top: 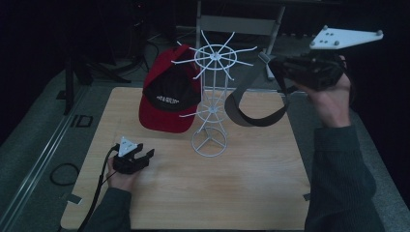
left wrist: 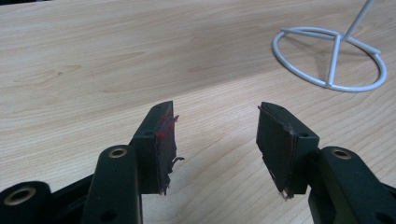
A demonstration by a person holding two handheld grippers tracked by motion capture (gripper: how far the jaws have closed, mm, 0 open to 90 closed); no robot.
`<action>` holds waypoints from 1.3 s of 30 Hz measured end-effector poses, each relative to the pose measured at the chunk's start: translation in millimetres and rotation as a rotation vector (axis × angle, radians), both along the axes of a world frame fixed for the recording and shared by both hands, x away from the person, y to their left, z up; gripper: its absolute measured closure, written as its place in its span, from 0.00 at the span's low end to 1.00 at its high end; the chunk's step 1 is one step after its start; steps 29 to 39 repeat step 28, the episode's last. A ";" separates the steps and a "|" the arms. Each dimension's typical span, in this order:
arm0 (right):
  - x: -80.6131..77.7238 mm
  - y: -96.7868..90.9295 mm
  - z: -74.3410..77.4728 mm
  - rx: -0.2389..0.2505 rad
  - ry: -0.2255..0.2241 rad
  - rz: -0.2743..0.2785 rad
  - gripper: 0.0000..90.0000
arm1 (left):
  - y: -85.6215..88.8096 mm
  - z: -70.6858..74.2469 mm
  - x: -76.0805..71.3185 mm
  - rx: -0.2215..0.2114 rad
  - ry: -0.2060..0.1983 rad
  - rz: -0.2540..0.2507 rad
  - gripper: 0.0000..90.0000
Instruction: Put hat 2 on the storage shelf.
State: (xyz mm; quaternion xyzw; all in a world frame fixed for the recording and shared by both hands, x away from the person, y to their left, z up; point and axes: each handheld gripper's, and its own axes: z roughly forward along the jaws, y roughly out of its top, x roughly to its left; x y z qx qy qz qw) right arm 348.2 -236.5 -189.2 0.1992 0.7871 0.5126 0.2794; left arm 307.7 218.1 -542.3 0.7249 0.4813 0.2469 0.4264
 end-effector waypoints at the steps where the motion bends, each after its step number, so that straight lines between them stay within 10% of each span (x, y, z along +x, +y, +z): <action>1: 2.3 2.1 1.7 0.000 -0.001 0.000 0.98 | 0.3 0.1 0.0 0.002 0.001 -0.001 0.53; 10: 38.5 25.6 -5.1 -0.058 0.069 -0.030 0.97 | 0.3 0.4 -0.6 -0.001 -0.004 -0.011 0.53; 13: 43.8 34.4 -17.2 -0.152 0.103 -0.031 0.82 | 1.5 0.7 -0.6 -0.004 -0.004 -0.007 0.53; 24: 27.8 -16.2 -29.1 -0.038 0.030 -0.114 0.38 | -0.6 0.0 -0.4 -0.005 0.001 -0.006 0.52; 39: 26.1 -31.2 -34.5 -0.027 0.025 -0.159 0.34 | -0.7 0.1 0.0 -0.003 -0.001 -0.006 0.52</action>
